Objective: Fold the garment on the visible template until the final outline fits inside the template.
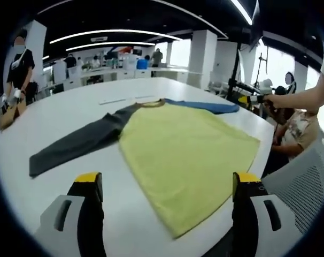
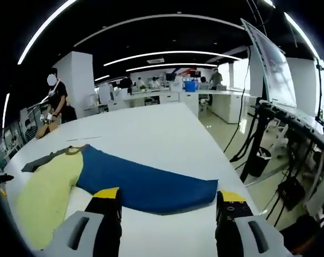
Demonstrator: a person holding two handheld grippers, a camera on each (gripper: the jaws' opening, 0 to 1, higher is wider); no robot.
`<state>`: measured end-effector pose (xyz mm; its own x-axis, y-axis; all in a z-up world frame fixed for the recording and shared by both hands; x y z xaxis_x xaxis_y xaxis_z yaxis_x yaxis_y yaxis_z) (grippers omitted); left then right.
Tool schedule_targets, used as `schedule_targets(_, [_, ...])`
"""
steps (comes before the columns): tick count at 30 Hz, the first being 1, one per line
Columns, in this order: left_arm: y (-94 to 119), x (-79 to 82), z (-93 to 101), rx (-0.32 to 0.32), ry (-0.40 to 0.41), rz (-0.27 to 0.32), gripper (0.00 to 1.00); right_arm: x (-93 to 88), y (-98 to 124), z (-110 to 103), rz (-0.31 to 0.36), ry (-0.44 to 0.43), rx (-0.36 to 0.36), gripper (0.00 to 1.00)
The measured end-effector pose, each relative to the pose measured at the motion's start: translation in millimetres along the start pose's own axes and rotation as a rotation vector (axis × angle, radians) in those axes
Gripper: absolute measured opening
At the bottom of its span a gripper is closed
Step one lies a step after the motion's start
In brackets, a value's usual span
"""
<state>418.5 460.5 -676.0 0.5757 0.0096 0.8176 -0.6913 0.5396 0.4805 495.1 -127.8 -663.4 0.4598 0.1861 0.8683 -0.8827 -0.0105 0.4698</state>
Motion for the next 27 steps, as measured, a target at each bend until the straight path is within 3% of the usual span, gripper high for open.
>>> schedule_targets(6, [0.5, 1.5, 3.7, -0.005, -0.011, 0.003, 0.90, -5.2, -10.7, 8.7, -0.023, -0.048, -0.020, 0.58])
schedule_targets(7, [0.7, 1.9, 4.8, -0.009, -0.018, 0.004, 0.89, -8.7, -19.8, 21.1, -0.033, -0.051, -0.026, 0.55])
schedule_targets(12, [-0.8, 3.4, 6.4, -0.012, -0.023, 0.005, 0.88, -25.2, -38.4, 37.6, -0.083, -0.068, -0.055, 0.46])
schedule_targets(14, [-1.4, 3.5, 6.7, -0.013, -0.023, 0.005, 0.86, -22.9, -43.4, 46.6, -0.108, -0.061, -0.072, 0.43])
schedule_targets(17, [-1.5, 4.2, 7.1, -0.014, -0.031, 0.010, 0.83, -31.9, -53.5, 57.0, -0.111, -0.111, -0.096, 0.39])
schedule_targets(27, [-1.2, 5.5, 5.3, -0.014, -0.042, 0.005, 0.80, -38.8, -69.8, 80.2, -0.134, -0.146, -0.118, 0.28])
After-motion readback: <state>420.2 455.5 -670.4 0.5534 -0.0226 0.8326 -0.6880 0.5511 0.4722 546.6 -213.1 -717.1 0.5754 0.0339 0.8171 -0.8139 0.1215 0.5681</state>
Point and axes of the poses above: the point that each gripper's makers call its tool centre point, and the gripper's own axes: y roughly backward along the fingers, z roughly to its right, x roughly out of its top, the point moved 10 cm from there along y, roughly backward along the fingers, and after that the axes turned 15 degrees about y, right-handed, at the moved point
